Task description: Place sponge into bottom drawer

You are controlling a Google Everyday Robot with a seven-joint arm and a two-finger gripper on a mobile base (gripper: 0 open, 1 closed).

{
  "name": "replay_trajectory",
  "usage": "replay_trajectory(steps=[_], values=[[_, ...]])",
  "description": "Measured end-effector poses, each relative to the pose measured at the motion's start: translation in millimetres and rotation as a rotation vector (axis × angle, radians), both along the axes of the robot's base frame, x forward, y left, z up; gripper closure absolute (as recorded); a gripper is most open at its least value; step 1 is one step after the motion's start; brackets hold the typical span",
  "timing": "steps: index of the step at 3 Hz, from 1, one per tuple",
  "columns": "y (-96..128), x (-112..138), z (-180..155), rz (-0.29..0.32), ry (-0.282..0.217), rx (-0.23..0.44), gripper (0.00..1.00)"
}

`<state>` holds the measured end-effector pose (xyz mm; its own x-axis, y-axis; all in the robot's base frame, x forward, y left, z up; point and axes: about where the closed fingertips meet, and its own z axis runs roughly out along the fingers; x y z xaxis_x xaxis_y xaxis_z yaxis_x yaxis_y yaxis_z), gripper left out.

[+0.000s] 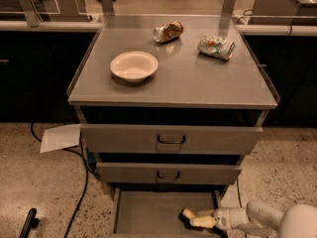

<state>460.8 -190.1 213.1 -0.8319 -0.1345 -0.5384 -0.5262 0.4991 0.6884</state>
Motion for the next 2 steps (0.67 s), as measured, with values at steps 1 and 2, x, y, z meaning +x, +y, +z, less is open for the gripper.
replay_trajectory(steps=[1, 2], values=[[0.1, 0.0, 0.0, 0.0, 0.0, 0.0, 0.0], [0.1, 0.0, 0.0, 0.0, 0.0, 0.0, 0.0]])
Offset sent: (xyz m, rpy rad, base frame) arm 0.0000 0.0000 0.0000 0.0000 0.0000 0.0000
